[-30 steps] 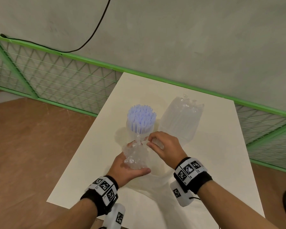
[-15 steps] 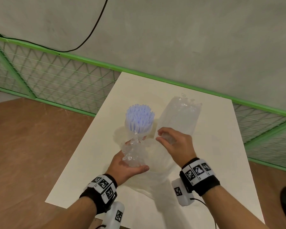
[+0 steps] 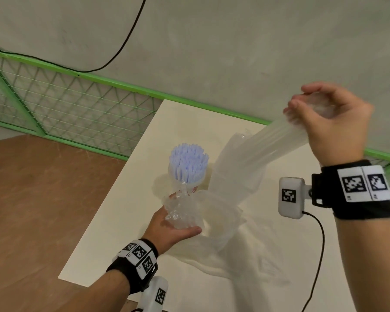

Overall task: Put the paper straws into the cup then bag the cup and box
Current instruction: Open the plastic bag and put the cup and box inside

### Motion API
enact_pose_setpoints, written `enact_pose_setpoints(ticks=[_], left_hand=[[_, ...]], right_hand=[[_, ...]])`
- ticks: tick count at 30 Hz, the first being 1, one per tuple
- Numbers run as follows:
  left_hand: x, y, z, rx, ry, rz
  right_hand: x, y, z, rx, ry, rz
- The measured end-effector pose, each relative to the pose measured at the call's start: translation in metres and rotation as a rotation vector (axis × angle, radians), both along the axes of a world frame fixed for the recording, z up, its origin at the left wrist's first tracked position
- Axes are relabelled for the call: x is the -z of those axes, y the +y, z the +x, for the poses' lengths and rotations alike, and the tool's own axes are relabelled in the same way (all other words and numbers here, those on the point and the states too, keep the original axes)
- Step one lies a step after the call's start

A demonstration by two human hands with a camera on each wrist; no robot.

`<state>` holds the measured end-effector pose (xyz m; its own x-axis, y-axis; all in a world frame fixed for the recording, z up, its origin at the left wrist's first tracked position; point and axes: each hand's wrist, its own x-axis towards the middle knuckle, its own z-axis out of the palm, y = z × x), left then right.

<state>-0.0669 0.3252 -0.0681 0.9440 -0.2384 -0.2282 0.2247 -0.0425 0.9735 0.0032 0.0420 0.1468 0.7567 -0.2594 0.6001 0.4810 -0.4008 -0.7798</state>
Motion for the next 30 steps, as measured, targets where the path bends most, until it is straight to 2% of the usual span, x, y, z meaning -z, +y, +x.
enact_pose_setpoints(ticks=[5, 10, 17, 21, 25, 30], left_hand=[[0.001, 0.001, -0.001, -0.011, 0.024, 0.001], [0.004, 0.002, -0.001, -0.008, 0.025, -0.001], [0.006, 0.003, 0.001, -0.013, 0.021, 0.011], [0.006, 0.003, 0.002, -0.015, 0.028, 0.013], [0.005, 0.001, 0.002, -0.009, 0.018, 0.013], [0.005, 0.000, 0.003, -0.010, 0.019, 0.009]], right_hand=[[0.051, -0.019, 0.030, -0.097, 0.272, -0.190], [0.093, -0.019, 0.037, 0.008, 0.312, -0.678], [0.142, -0.024, 0.034, -0.128, 0.495, -1.196], [0.140, -0.024, 0.032, -0.159, 0.588, -1.224], [0.135, -0.013, 0.033, -0.002, 0.597, -1.210], [0.139, -0.001, 0.049, 0.128, 0.707, -1.237]])
